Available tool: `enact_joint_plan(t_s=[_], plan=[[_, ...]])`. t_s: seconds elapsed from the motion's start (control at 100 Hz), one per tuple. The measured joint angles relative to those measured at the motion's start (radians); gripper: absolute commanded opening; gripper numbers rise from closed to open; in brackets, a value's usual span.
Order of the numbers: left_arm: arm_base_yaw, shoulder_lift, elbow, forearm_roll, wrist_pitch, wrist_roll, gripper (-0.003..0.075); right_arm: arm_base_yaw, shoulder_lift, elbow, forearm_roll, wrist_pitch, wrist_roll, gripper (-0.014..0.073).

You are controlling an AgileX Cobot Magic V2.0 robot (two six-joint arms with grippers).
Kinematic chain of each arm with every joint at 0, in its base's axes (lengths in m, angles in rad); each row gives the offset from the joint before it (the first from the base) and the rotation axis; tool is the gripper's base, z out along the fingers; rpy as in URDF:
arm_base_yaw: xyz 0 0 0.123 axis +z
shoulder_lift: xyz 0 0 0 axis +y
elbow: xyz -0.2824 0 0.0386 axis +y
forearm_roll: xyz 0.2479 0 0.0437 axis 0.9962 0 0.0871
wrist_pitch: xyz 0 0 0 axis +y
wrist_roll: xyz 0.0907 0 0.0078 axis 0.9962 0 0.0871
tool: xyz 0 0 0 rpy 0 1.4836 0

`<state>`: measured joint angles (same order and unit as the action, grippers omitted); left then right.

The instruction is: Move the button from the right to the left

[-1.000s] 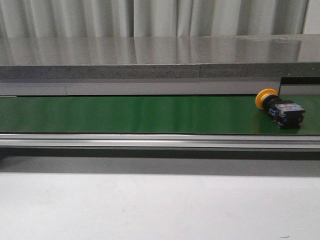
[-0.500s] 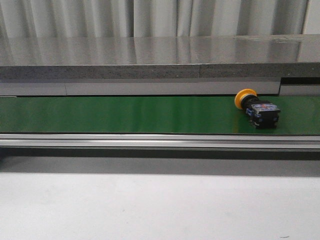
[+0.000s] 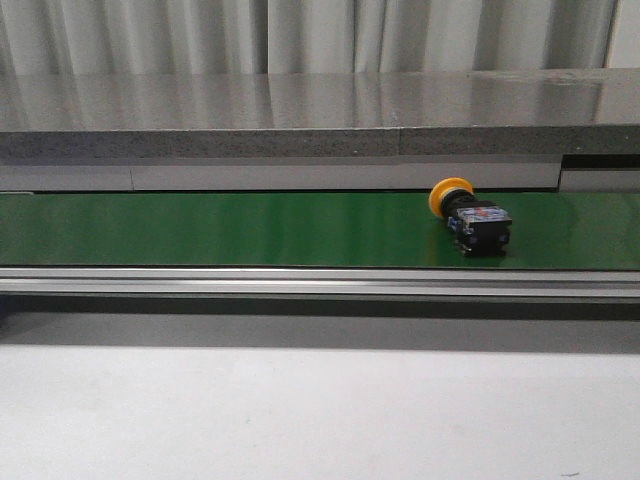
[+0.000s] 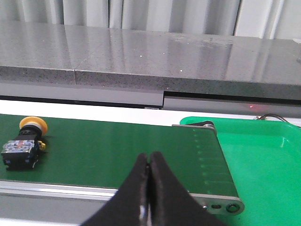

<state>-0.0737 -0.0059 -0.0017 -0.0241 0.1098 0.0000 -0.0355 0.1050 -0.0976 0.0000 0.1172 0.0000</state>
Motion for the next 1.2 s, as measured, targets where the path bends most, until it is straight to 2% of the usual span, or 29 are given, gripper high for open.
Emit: enact_joint_plan(t_s=[0.46, 0.7, 0.85, 0.99, 1.2], plan=[[0.000, 0.000, 0.000, 0.008, -0.006, 0.000, -0.0020, 0.000, 0.000, 0.000, 0.000, -0.002, 0.000, -0.0067], [0.000, 0.000, 0.000, 0.010, -0.195, 0.000, -0.0020, 0.000, 0.000, 0.000, 0.000, -0.002, 0.000, -0.0067], [0.000, 0.000, 0.000, 0.010, -0.245, 0.000, -0.0020, 0.000, 0.000, 0.000, 0.000, -0.002, 0.000, -0.0067], [0.000, 0.004, -0.039, 0.008, -0.123, 0.000, -0.0020, 0.000, 0.000, 0.000, 0.000, -0.002, 0.000, -0.0067], [0.000, 0.168, -0.241, 0.008, 0.048, 0.000, -0.0020, 0.000, 0.000, 0.000, 0.000, -0.002, 0.000, -0.0067]])
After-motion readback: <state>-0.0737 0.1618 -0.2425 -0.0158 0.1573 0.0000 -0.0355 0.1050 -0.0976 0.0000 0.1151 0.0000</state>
